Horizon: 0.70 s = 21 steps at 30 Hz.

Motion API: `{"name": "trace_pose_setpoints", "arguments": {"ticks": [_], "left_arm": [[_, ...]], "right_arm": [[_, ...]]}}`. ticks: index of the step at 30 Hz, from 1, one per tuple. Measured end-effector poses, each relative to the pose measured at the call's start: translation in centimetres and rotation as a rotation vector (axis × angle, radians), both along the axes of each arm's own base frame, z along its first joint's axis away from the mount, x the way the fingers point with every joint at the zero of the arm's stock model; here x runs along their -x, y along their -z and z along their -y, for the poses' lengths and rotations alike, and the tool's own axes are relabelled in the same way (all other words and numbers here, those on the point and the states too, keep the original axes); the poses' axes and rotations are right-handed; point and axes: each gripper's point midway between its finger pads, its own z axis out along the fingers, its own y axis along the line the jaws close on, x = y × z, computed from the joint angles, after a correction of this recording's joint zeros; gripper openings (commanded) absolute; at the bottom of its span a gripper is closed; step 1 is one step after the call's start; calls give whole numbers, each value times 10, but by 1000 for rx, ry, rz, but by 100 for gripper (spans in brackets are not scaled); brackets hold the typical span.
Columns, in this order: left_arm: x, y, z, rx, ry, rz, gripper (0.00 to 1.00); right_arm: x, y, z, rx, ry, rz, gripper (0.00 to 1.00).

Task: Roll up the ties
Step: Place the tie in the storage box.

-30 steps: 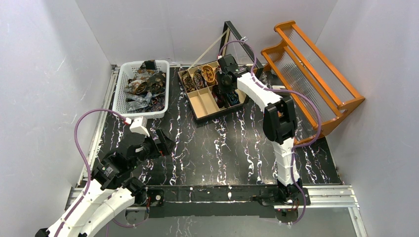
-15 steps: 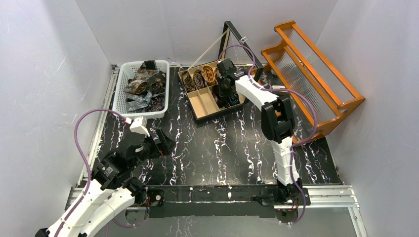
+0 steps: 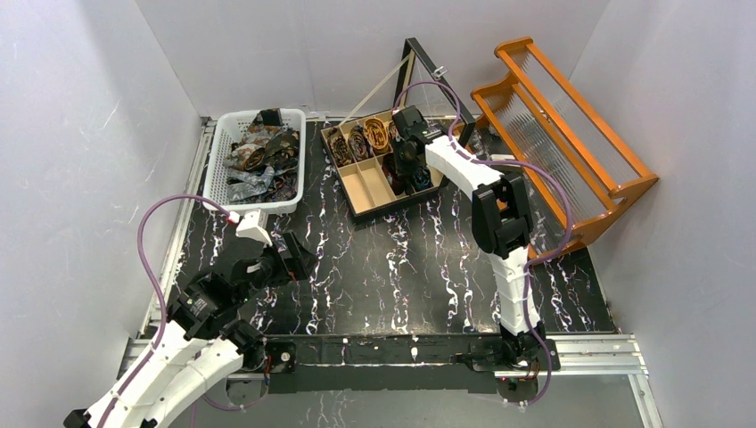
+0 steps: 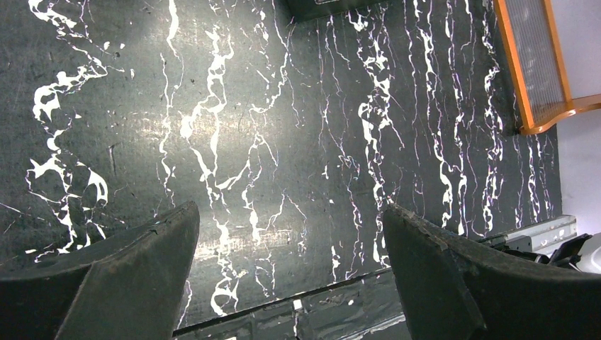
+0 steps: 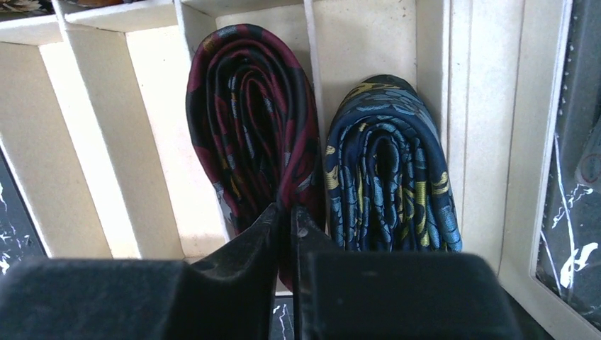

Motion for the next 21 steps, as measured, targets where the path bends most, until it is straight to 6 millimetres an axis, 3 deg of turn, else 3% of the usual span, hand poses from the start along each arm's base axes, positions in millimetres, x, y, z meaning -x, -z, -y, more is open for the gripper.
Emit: {"name": "trace_pose_setpoints", "arguments": {"ticks": [1,2,8,11,13,17,21], "left_arm": [[0,1,0,-2,-1,-3,98],[0,1,0,-4,-1,-6,98],[-1,3,0,-10,-1,-12,98],[-1,3,0,-12,-4,-11,98],[-2,3,-1,-14,-8,-10,98],[-3,3,-3,-21,-20,-6,98],[-7,-3,-3,-31,-32,-5,98]], "right_arm": [[1,0,-1,-5,-3,-2,39],[1,-1,-2,-10,-4,-4,44],[4,-14,-1,-18,-10,2,58],[8,-37,-1,-42,-17,29,67],[13,-64,-1,-80,-28,69,76],[42,-123,7,-178,-60,184,90],[103,-155,22,-320,-110,261,96]]}}
